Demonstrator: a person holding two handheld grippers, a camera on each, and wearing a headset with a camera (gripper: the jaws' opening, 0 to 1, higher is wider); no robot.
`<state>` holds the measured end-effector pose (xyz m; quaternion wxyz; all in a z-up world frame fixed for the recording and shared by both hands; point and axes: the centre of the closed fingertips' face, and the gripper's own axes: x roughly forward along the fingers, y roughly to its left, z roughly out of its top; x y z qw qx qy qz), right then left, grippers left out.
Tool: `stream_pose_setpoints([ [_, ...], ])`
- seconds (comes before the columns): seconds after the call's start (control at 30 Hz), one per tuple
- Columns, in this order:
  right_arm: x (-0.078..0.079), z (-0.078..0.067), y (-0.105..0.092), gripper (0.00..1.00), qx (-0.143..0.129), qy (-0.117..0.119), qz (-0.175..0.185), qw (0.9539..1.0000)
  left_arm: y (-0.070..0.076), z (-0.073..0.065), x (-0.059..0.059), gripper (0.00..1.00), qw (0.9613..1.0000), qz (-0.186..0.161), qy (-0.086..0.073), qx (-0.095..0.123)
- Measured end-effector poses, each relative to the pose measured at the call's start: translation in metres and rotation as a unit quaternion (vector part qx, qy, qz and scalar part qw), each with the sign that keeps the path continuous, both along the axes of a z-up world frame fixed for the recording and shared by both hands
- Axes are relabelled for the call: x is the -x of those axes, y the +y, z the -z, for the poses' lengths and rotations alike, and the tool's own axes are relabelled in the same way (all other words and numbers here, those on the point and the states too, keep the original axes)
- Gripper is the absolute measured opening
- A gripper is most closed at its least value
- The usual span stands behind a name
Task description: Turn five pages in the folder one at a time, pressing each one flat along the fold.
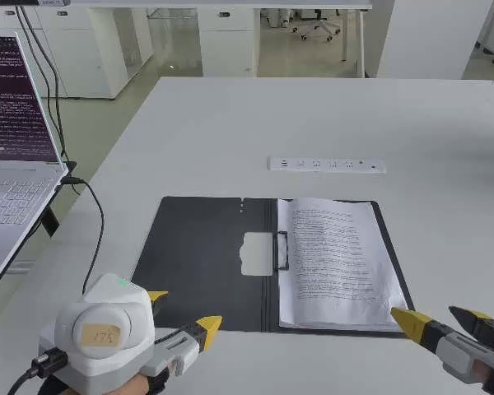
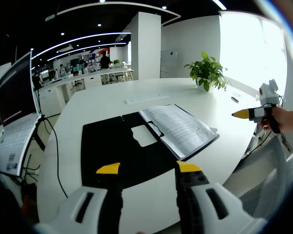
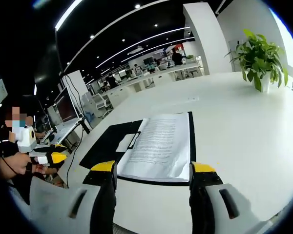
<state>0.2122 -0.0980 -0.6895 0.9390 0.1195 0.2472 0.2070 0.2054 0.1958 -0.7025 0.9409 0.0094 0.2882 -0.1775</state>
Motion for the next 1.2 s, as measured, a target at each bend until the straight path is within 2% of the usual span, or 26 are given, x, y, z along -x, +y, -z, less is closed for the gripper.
stream_pose_setpoints([
  [0.03, 0.000, 0.001, 0.000, 0.81, 0.003, 0.001, -0.001, 1.0000, 0.000, -0.001, -0.001, 0.95, 1.0000, 0.002, -0.006, -0.004],
  [0.13, 0.002, 0.001, 0.003, 0.82, -0.004, 0.003, -0.003, 1.0000, -0.002, -0.001, -0.001, 0.99, 1.0000, 0.002, -0.002, -0.005],
  [0.2, 0.003, 0.000, 0.003, 0.82, 0.002, 0.002, -0.003, 1.0000, -0.003, -0.002, -0.002, 0.99, 0.9999, 0.004, -0.010, -0.004],
  [0.27, 0.004, 0.000, 0.003, 0.83, 0.001, 0.002, 0.000, 1.0000, -0.002, 0.000, 0.000, 0.99, 0.9999, 0.005, -0.004, -0.012],
  [0.43, 0.004, -0.003, 0.000, 0.88, 0.001, -0.001, 0.010, 1.0000, 0.000, 0.003, 0.003, 0.99, 0.9999, 0.003, 0.002, -0.015],
  [0.87, 0.007, -0.002, 0.006, 0.91, 0.001, 0.002, 0.005, 1.0000, 0.001, 0.004, 0.008, 0.95, 0.9999, 0.000, 0.006, -0.012],
  [1.2, 0.010, -0.001, -0.002, 0.92, -0.003, 0.002, 0.015, 0.9999, -0.001, 0.003, 0.008, 0.94, 0.9999, 0.003, 0.005, -0.010],
])
